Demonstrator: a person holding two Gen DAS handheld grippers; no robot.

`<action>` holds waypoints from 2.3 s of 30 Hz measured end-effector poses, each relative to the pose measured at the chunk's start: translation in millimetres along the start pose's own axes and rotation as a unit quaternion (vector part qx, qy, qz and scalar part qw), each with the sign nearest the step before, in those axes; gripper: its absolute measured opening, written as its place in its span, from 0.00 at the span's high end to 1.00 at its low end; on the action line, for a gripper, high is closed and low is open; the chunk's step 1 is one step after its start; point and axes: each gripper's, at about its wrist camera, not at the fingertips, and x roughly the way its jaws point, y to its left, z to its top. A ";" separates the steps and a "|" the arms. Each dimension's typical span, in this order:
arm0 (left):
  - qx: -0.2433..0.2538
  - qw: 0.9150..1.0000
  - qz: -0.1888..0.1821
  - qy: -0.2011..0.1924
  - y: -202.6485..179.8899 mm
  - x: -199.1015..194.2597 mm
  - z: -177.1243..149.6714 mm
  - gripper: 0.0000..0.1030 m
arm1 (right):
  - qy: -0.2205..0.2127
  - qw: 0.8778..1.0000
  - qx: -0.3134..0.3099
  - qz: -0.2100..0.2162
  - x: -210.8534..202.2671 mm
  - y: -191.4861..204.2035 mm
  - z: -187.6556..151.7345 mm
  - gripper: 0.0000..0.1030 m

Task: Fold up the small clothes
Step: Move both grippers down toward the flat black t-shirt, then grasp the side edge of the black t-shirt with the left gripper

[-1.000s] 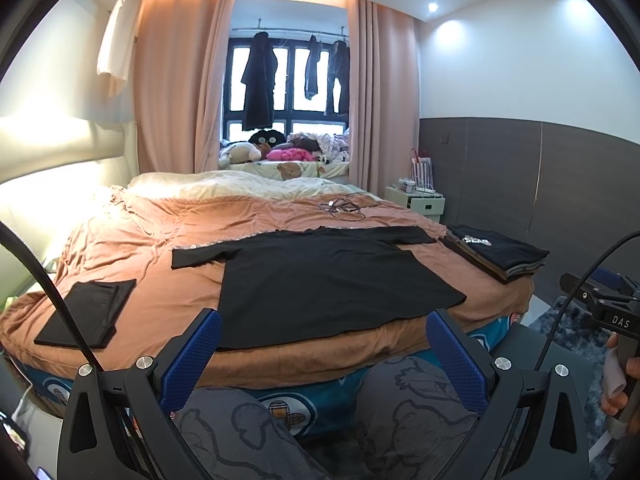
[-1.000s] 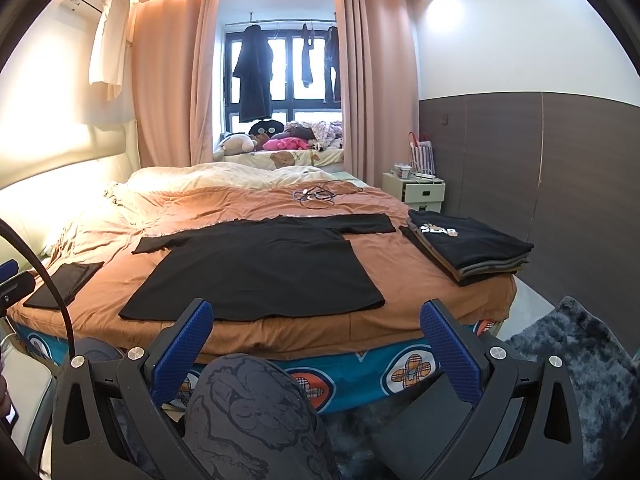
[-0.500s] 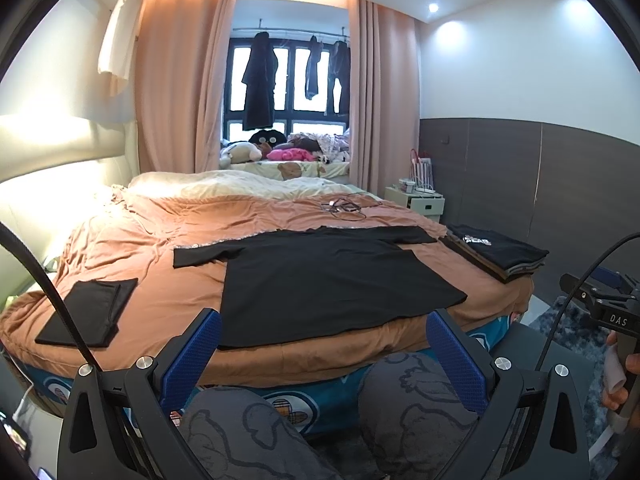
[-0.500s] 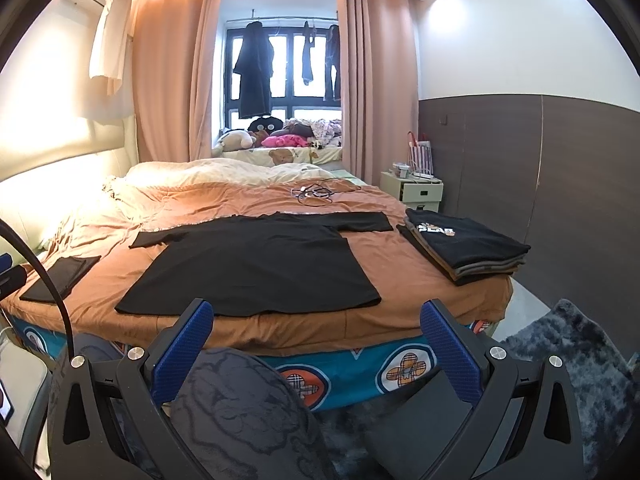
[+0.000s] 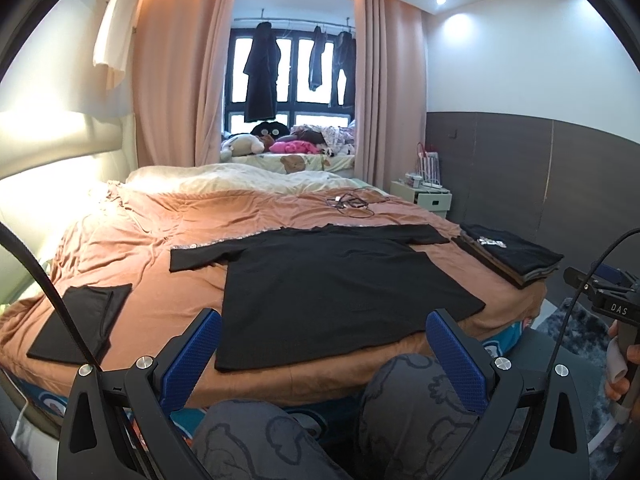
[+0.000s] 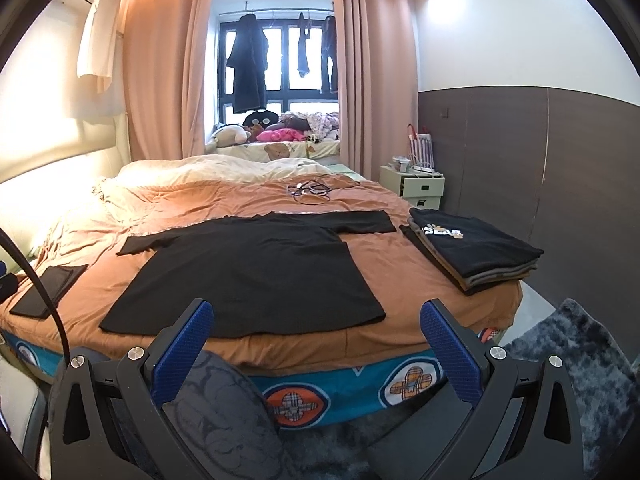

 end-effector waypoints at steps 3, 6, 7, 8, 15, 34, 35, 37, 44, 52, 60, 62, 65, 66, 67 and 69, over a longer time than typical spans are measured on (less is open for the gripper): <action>-0.008 1.000 0.001 0.006 9.6 18.9 7.9 0.00 | 0.002 1.000 0.002 0.001 17.1 4.8 8.8 0.00; -0.015 1.000 0.003 0.012 19.9 36.5 15.2 0.00 | 0.004 1.000 -0.003 0.000 34.8 11.3 16.6 0.00; -0.016 1.000 0.003 0.014 23.7 42.7 17.8 0.00 | 0.004 1.000 -0.004 -0.001 40.6 13.4 19.1 0.00; -0.018 1.000 0.003 0.017 27.2 49.2 20.3 0.00 | 0.005 1.000 -0.004 -0.002 47.0 15.5 22.0 0.00; -0.031 0.999 0.006 0.040 54.3 98.2 40.2 0.00 | 0.023 1.000 0.005 0.006 96.1 27.3 42.2 0.00; -0.073 0.992 0.051 0.093 146.3 203.2 83.7 0.07 | 0.077 0.994 -0.008 0.080 198.7 46.5 90.0 0.00; -0.075 0.991 0.055 0.096 154.6 210.9 86.6 0.09 | 0.080 0.993 -0.009 0.086 202.8 45.7 91.3 0.00; -0.080 0.990 0.062 0.103 167.5 222.5 90.7 0.11 | 0.089 0.991 -0.012 0.099 217.9 46.2 97.4 0.00; -0.098 0.983 0.085 0.132 219.2 278.4 105.1 0.20 | 0.113 0.984 -0.019 0.137 273.2 52.6 123.5 0.00; -0.127 0.972 0.098 0.171 280.9 343.1 106.2 0.36 | 0.131 0.975 -0.042 0.173 336.0 64.1 145.5 0.08; -0.143 0.962 0.113 0.202 342.5 406.6 106.7 0.42 | 0.164 0.960 -0.046 0.220 409.0 79.5 165.3 0.28; -0.152 0.958 0.114 0.213 359.2 424.0 103.5 0.47 | 0.170 0.957 -0.052 0.229 424.5 81.4 168.5 0.31; -0.166 0.952 0.115 0.230 384.9 451.3 94.0 0.48 | 0.180 0.952 -0.067 0.238 454.3 89.9 172.6 0.37; -0.170 0.951 0.116 0.233 390.0 457.4 91.0 0.48 | 0.182 0.951 -0.069 0.239 460.3 94.9 173.7 0.38; -0.174 0.948 0.118 0.237 397.2 465.8 86.9 0.49 | 0.185 0.950 -0.072 0.241 468.3 99.0 174.6 0.40; -0.185 0.943 0.122 0.249 412.2 482.8 77.2 0.52 | 0.194 0.947 -0.080 0.243 482.7 104.6 174.3 0.49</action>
